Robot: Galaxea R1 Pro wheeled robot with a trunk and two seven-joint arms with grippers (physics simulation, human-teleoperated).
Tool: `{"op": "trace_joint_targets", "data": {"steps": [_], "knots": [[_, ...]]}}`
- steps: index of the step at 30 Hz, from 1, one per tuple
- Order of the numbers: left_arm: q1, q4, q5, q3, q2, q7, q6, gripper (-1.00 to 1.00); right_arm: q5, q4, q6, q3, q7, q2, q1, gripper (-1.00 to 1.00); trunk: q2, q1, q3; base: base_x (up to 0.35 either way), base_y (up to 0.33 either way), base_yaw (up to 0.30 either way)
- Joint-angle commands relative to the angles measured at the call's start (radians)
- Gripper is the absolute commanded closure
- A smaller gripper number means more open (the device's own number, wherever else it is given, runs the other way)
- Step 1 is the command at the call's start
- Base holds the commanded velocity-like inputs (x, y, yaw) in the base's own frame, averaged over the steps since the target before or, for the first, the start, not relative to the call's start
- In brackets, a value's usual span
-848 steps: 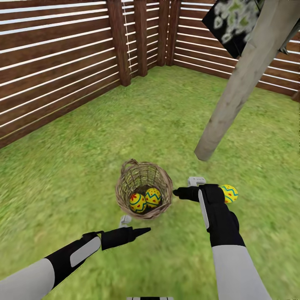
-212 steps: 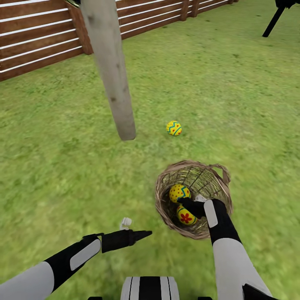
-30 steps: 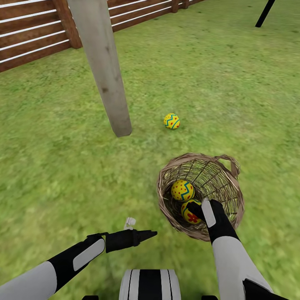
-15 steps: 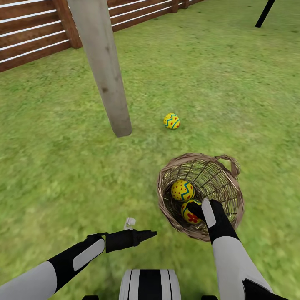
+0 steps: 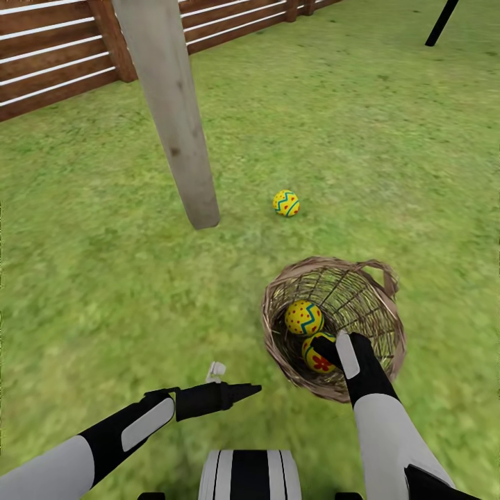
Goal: Take the three Easter eggs out of the wicker basket on the lawn in the garden, then place them on the lawn next to a single tree (choose any tree) so that all three eggs are next to the same tree and none are left in the basket.
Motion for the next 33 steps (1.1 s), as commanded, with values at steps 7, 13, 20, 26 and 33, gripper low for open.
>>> {"op": "trace_joint_targets", "data": {"steps": [7, 13, 20, 26, 33], "knots": [[-0.001, 0.007, 0.012, -0.003, 0.0, 0.001, 0.009, -1.0, -0.013, -0.001, 0.002, -0.002, -0.009, 0.007, -0.001, 1.0, 0.049, -0.027, 0.023, 0.0, 0.0, 0.0], [-0.001, 0.005, 0.012, -0.002, 0.0, 0.009, 0.01, -1.0, -0.013, -0.001, 0.002, -0.002, -0.009, 0.007, -0.001, 1.0, 0.091, -0.05, 0.041, 0.0, 0.0, 0.0], [-0.001, 0.007, 0.015, -0.001, -0.002, 0.013, 0.011, -1.0, -0.013, -0.001, 0.001, -0.002, -0.009, 0.008, -0.001, 1.0, 0.14, -0.077, 0.063, 0.0, 0.0, 0.0], [-0.001, 0.007, 0.013, -0.001, -0.002, 0.012, 0.013, -1.0, -0.013, -0.001, 0.001, -0.002, -0.009, 0.007, -0.001, 1.0, 0.182, -0.1, 0.086, 0.0, 0.0, 0.0], [-0.001, 0.006, 0.012, -0.002, -0.009, 0.01, 0.014, -1.0, -0.013, -0.002, 0.002, -0.002, -0.009, 0.007, -0.001, 1.0, 0.231, -0.127, 0.108, -0.071, 0.0, 0.0]]}}
